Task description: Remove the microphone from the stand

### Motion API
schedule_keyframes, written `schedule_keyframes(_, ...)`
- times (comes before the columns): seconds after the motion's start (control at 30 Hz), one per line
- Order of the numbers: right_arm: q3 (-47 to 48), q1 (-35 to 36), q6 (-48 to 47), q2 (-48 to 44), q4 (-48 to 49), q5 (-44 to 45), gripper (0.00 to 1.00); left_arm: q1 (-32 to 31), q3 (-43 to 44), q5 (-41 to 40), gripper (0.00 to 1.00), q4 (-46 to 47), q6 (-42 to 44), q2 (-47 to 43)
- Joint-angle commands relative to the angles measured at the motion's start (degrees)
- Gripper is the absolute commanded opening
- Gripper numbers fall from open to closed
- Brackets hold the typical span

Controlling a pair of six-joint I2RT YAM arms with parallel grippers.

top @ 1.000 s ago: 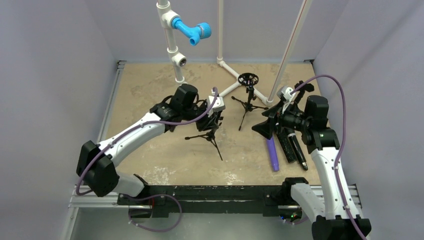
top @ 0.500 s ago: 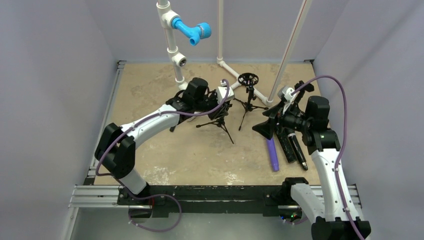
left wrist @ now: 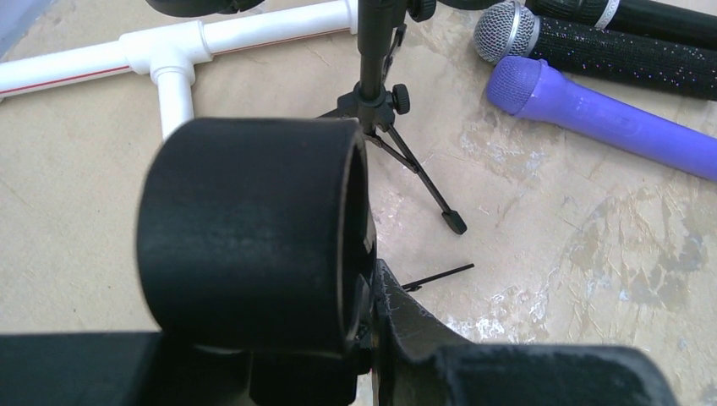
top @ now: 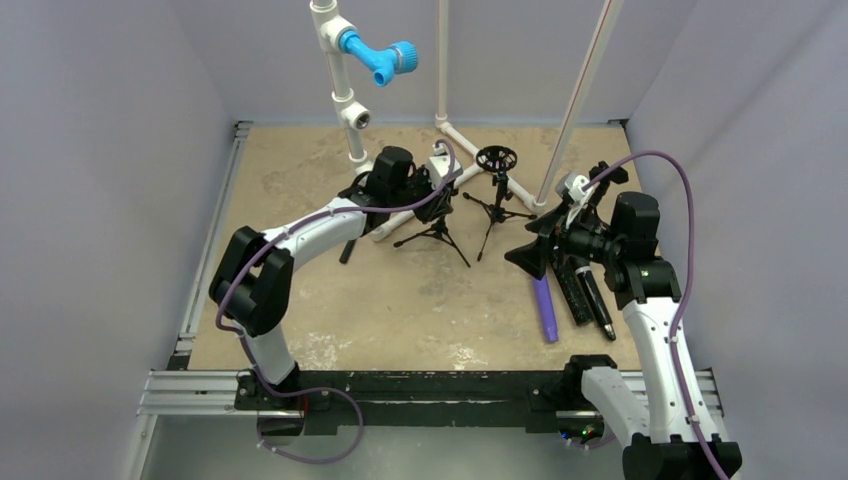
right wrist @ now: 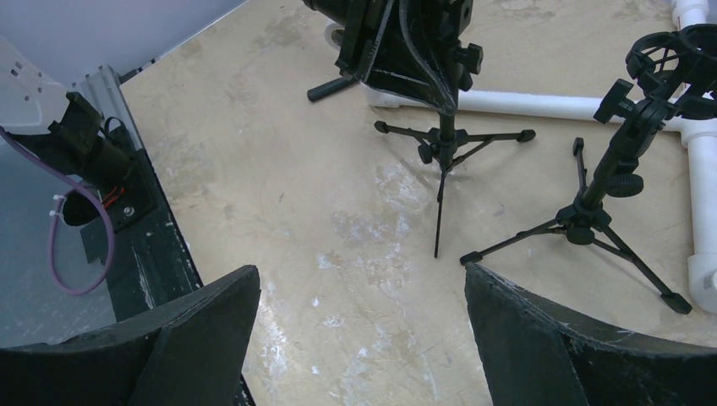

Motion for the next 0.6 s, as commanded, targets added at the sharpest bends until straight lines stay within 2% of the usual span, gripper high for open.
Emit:
schedule_keyframes(0.0, 1.68, -0.14, -0.52, -0.74, 0.17, 0.12, 0.9, 0.89, 2.53, -1.61, 0.02, 7.73, -1.7, 0.29)
schedule_keyframes(0.1, 1.71, -0.14, -0.57, -0.72, 0.16, 0.05, 0.9, 0.89, 2.23, -2.61, 0.04, 7.67, -1.44, 0.65)
schedule_keyframes(0.23, 1.14, -0.16, -0.57, -1.03, 0.56, 0.03, 0.9, 0.86, 0.63, -2.4, 0.12, 8.38, -1.7, 0.53)
schedule_keyframes(0.57, 0.35, -0.14, -0.46, -2.19, 0.51, 0.08, 0.9, 0.88, -0.79, -5.15, 0.44, 5.07, -1.99, -0.9)
